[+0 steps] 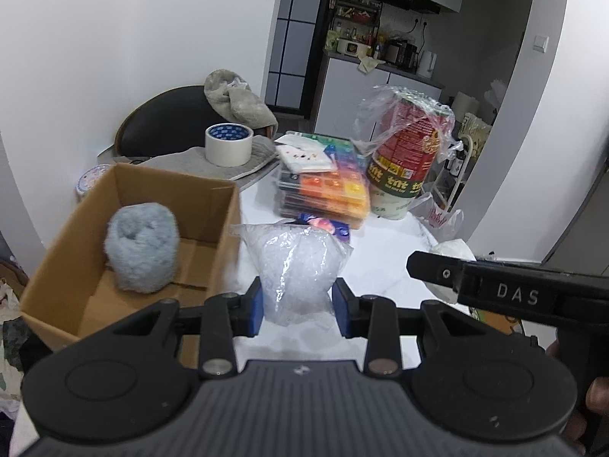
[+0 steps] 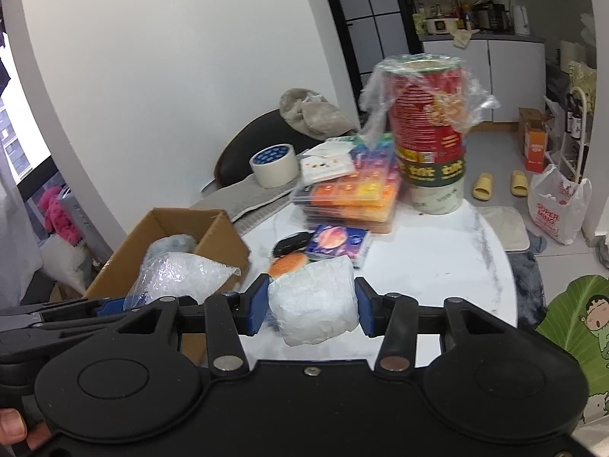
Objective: Organize soft objects
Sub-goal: 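Carry the bubble-wrap bundle and clear bag with both grippers over the box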
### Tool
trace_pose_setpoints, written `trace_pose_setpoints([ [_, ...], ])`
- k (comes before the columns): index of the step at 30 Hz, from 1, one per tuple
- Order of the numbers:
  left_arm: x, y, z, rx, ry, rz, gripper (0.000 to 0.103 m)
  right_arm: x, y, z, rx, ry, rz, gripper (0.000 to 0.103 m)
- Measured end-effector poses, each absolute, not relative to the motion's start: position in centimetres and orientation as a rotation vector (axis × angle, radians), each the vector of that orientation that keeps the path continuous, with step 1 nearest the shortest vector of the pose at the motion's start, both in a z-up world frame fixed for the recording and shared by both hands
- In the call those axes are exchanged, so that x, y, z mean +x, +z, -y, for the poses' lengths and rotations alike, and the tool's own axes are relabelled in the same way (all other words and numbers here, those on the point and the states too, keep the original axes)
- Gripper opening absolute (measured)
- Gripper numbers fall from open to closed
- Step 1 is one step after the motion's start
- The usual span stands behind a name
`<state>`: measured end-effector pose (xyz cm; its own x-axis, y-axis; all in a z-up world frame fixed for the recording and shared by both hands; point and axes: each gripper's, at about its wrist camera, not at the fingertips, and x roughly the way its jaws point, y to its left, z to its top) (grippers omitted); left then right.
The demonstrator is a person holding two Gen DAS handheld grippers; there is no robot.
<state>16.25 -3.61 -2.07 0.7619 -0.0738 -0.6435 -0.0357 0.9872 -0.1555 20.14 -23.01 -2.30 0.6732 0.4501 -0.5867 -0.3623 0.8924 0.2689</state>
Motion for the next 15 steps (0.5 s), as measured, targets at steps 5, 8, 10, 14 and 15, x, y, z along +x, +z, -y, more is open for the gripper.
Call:
trace_pose_setpoints([
  [5,15.8,-1.5,0.8,-0.153,-0.027,-0.744,0.036,19.9,-1.6,20.6,0.102,0.491,-0.72,0.046],
  [8,15.5,-1.0,-0.9,-0.145,-0.023,-0.755,0.036,19.7,-1.3,19.3,0.083,0.507,-0.727,0.046],
  [10,15.4,-0.7,-1.9,-0.139,-0.021,-0.761,0.036,19.7,-1.1,18.4,0.074,0.512,-0.73,0.046],
  [14,15.3,-0.2,-3.9,-0.126,-0.016,-0.775,0.036,19.7,-0.8,16.8,0.058,0.524,-0.734,0.046],
  [15,15.3,-0.2,-4.3,-0.122,-0.012,-0.778,0.036,19.8,-0.7,16.4,0.057,0.527,-0.735,0.046],
])
